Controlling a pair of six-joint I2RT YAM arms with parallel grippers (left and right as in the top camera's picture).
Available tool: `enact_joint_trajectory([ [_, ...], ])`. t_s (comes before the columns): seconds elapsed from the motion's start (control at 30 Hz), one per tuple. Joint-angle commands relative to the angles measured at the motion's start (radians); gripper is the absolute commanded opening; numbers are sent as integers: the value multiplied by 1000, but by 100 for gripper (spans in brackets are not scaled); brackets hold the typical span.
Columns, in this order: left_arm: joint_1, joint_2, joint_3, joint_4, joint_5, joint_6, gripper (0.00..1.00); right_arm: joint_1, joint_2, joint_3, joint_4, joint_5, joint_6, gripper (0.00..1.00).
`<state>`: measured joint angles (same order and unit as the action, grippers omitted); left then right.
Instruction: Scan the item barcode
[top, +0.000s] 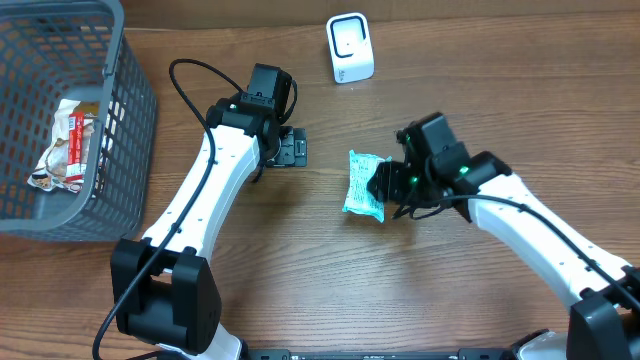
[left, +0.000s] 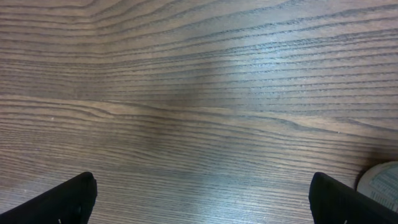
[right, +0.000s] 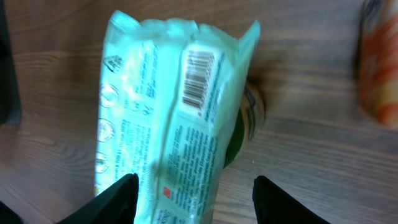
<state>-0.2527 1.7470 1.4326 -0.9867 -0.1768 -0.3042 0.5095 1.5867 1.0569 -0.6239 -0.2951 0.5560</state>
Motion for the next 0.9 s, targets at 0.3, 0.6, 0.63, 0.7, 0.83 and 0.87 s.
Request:
enact_joint_trajectory([
  [0.3, 4, -2, -2, 1, -6, 8, 100, 40, -3, -61, 103, 13, 72, 11],
  [0.6, 4, -2, -2, 2, -6, 8, 100, 43, -39, 62, 31, 13, 65, 4],
  [0.63, 4, -2, -2, 5, -6, 8, 100, 47, -41, 70, 32, 13, 65, 4],
  [0.7, 4, -2, -2, 6, -6, 3, 100, 55, -41, 77, 39, 13, 65, 4],
  [0.83, 6, -2, -2, 5, -6, -7, 100, 80, -40, 77, 47, 13, 64, 4],
  [0.87, 7, -2, -2, 5, -6, -7, 100, 94, -39, 77, 52, 14, 64, 4],
])
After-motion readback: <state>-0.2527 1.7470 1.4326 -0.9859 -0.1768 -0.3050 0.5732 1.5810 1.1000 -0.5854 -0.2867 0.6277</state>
